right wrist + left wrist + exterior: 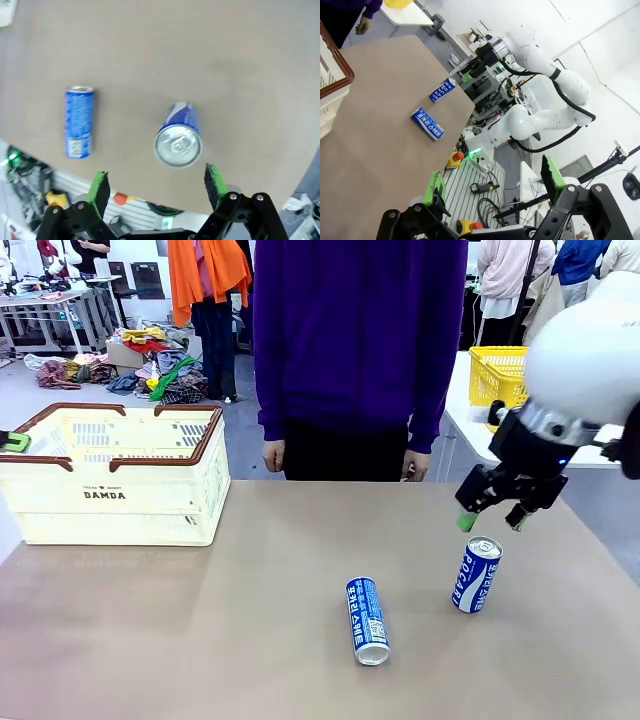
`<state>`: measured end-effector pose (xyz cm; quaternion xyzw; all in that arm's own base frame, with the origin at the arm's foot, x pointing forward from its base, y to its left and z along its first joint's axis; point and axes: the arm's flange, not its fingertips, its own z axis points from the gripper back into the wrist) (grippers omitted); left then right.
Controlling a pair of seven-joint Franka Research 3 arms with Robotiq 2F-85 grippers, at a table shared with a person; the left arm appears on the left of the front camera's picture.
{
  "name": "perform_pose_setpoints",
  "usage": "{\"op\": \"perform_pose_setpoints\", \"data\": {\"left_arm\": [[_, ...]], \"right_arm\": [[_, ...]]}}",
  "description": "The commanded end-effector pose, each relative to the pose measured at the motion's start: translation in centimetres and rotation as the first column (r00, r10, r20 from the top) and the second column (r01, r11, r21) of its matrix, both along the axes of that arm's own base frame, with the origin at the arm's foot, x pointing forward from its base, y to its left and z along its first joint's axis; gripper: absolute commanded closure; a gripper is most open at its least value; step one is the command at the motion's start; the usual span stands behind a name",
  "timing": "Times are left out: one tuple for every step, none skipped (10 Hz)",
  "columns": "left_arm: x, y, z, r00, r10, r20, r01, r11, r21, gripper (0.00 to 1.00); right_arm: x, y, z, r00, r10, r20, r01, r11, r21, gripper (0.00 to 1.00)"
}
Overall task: Place the drinks into the Shopping basket.
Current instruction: Pick up one drink and place it into the Shopping basket.
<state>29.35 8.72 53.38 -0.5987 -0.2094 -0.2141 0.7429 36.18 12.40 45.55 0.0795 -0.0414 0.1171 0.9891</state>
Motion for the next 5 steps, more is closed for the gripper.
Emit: {"op": "perform_pose_setpoints", "data": {"left_arm": [[-0.1, -0.2, 0.2, 1.000, 0.004, 0.006, -0.004, 1.000, -0.025, 0.00], [-0.1, -0.2, 0.2, 1.000, 0.004, 0.006, -0.004, 1.000, -0.025, 0.00], [-0.1, -0.2, 0.2, 1.000, 0.004, 0.006, -0.004, 1.000, -0.025, 0.00], [-0.1, -0.2, 0.2, 1.000, 0.004, 0.006, -0.004, 1.000, -0.025, 0.00], [-0.1, -0.2, 0.2, 1.000, 0.004, 0.006, -0.004, 1.000, -0.025, 0.00]], "right_arm": [[0.8, 0.4, -1.3, 0.992, -0.106, 0.065, 0.113, 0.987, -0.112, 0.00], [1.0, 0.6, -1.9, 0.990, -0.125, 0.065, 0.133, 0.981, -0.138, 0.00], [1.2, 0.9, -2.8, 0.991, -0.128, 0.049, 0.134, 0.979, -0.156, 0.00], [1.5, 1.2, -3.5, 0.991, -0.133, 0.036, 0.137, 0.977, -0.162, 0.00], [1.7, 1.3, -3.8, 0.989, -0.144, 0.032, 0.148, 0.977, -0.154, 0.00]]}}
